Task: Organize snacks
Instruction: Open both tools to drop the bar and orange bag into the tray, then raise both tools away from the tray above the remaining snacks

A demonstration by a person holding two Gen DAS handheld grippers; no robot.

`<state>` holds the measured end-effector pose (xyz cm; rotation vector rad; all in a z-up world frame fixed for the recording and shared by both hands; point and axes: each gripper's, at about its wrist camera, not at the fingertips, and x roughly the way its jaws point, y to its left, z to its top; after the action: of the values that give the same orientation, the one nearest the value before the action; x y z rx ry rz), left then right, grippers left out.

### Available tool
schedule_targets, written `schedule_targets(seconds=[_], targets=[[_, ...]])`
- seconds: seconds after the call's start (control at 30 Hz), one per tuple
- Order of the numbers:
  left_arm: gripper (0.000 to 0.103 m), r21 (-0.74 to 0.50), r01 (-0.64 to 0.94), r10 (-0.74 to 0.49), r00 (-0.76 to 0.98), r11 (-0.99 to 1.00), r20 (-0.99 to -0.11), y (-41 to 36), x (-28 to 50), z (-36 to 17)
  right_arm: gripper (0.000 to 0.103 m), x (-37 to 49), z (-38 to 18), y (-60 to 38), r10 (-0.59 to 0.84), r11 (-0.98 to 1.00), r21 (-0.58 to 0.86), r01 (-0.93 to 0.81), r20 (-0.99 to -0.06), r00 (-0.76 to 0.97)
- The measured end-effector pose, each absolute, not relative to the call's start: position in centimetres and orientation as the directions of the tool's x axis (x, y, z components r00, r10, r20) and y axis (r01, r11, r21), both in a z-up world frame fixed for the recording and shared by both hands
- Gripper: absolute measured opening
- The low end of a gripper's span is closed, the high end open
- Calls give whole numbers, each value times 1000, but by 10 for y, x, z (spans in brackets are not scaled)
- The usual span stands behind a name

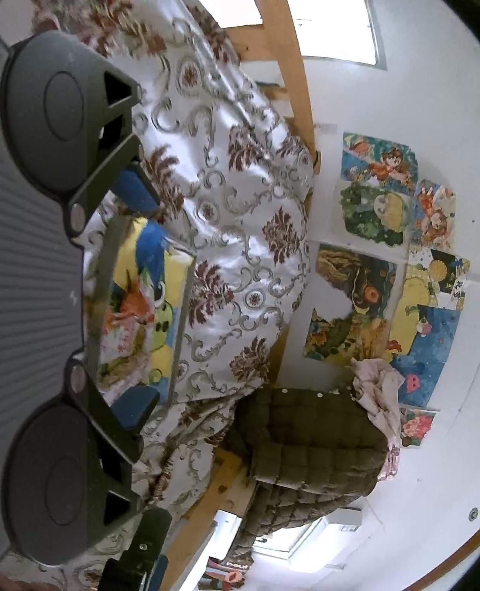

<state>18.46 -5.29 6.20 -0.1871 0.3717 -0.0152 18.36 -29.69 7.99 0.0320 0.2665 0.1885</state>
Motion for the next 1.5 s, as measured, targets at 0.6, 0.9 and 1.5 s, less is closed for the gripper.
schedule_targets(seconds=[0.6,0.9,1.5], targets=[[103,-109,-72,19,905,991,-425,-31,79,35,102,85,46,-293,64,997,59,-45,-364,929],[103,-65,-90,50,884,994,-464,-29,66,19,102,69,16,-291,8,999,38,9,-442,897],[103,34,-86,90,818,996,-569,-35,60,-15,102,71,-25,-278,25,1000,1,-30,-589,808]])
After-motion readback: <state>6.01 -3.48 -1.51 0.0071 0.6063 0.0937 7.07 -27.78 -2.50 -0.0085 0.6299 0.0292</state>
